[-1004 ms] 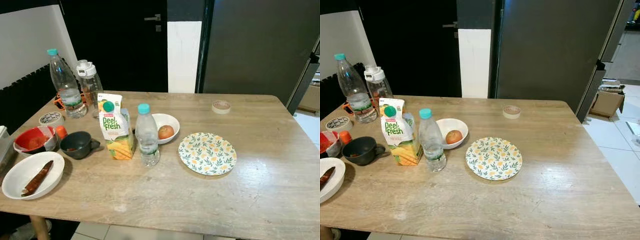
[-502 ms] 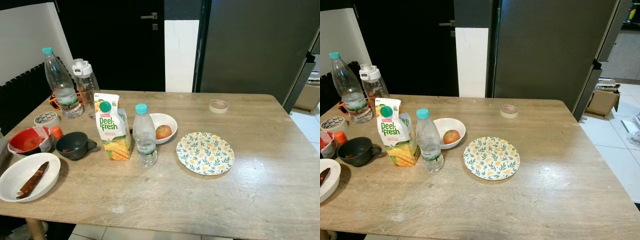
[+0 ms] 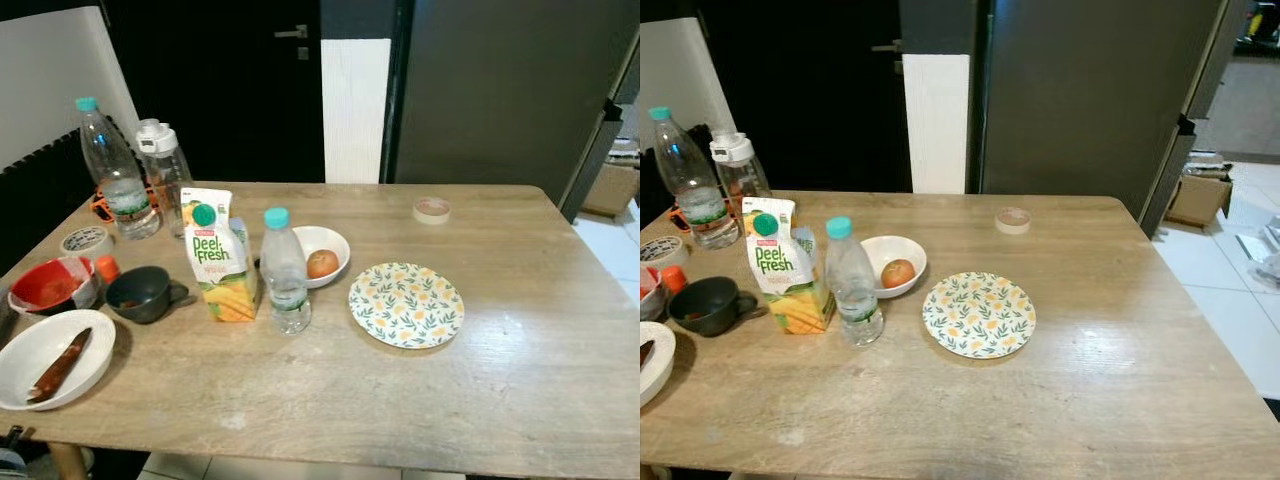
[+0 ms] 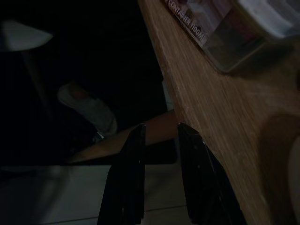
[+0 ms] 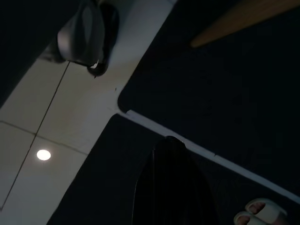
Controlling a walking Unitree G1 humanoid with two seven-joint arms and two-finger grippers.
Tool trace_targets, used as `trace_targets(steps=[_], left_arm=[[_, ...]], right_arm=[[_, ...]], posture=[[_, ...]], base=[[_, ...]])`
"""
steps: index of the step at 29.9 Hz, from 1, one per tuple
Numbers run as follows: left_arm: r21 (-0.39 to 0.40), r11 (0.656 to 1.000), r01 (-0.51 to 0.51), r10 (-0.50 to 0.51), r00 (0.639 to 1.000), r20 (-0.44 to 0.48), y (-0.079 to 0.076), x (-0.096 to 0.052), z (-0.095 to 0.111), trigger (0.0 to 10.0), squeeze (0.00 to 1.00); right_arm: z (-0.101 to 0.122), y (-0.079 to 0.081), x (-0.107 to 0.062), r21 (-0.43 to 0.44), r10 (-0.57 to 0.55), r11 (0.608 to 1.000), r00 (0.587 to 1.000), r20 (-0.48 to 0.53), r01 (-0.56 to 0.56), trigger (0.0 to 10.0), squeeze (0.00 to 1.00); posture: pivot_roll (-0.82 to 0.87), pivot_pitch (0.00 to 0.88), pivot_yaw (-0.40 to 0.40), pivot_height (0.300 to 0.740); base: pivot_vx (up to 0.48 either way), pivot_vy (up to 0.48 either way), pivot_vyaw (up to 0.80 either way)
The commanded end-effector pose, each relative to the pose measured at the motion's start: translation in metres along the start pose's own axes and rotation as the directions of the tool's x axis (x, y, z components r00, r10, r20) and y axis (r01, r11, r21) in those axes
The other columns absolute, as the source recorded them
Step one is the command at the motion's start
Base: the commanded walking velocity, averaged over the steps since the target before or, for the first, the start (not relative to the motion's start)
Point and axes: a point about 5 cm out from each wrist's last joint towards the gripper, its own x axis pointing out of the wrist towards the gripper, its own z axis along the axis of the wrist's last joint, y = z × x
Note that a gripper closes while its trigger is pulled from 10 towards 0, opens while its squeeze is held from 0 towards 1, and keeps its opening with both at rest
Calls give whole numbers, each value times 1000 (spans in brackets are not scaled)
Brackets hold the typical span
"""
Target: Restocking fridge
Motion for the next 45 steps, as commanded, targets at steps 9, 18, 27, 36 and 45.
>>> trace_targets(steps=[9,18,27,36,45], left_arm=[[-51,998,-24,34,974,222,-17,15,57,10000,0],[60,960,-273,257,947,192,10,12,56,10000,0],[60,884,-464,442,869,221,45,2,62,10000,0],[-13,894,-448,427,842,328,33,9,99,10000,0],[-119,956,-268,293,855,428,-4,16,130,10000,0]], right_arm=[[8,-1,0,11,1,1000,1000,23,-2,10000,0],[5,-1,0,15,2,1000,1000,17,-3,10000,0],[3,1,0,22,6,1000,1000,14,-6,10000,0],[4,2,0,22,7,1000,1000,19,-8,10000,0],[7,2,0,21,12,1000,1000,26,-12,10000,0]], posture=[[-79,0,32,740],[-76,4,37,740],[-79,6,38,740],[-76,3,40,740],[-77,3,36,740]], base=[[0,0,0],[0,0,0],[0,0,0],[0,0,0],[0,0,0]])
